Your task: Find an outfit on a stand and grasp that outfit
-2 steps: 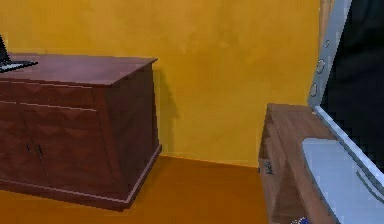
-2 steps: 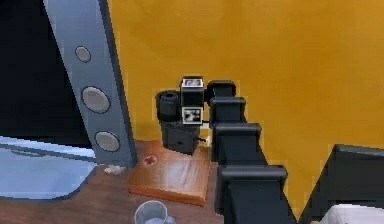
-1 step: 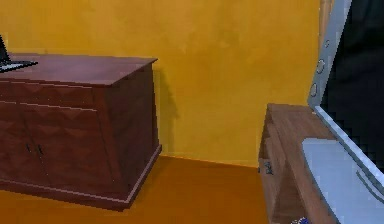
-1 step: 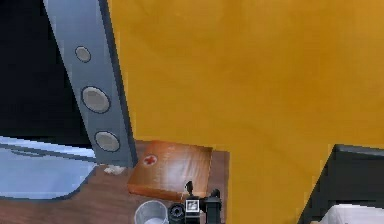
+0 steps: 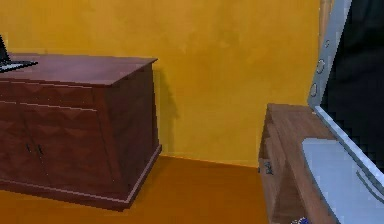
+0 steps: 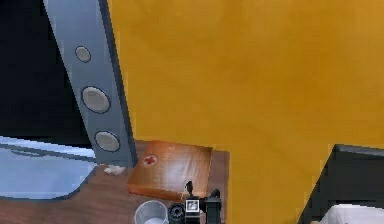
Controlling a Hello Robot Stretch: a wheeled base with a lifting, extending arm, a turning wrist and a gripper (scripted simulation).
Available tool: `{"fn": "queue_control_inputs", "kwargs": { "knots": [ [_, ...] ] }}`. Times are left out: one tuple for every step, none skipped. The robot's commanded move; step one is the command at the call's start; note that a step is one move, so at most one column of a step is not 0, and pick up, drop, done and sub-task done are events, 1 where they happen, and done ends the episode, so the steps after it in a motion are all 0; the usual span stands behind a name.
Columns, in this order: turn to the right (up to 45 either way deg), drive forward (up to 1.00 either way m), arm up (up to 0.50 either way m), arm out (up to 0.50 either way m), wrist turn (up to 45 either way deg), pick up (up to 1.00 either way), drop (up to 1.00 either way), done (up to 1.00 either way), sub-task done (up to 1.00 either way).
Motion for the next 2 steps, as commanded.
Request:
{"fn": "queue_control_inputs", "kwargs": {
  "knots": [
    [0.0, 0.00, 0.10, 0.00, 0.0, 0.00, 0.00, 0.00, 0.00],
    [0.0, 0.00, 0.00, 0.00, 0.0, 0.00, 0.00, 1.00, 0.00]
  ]
}}
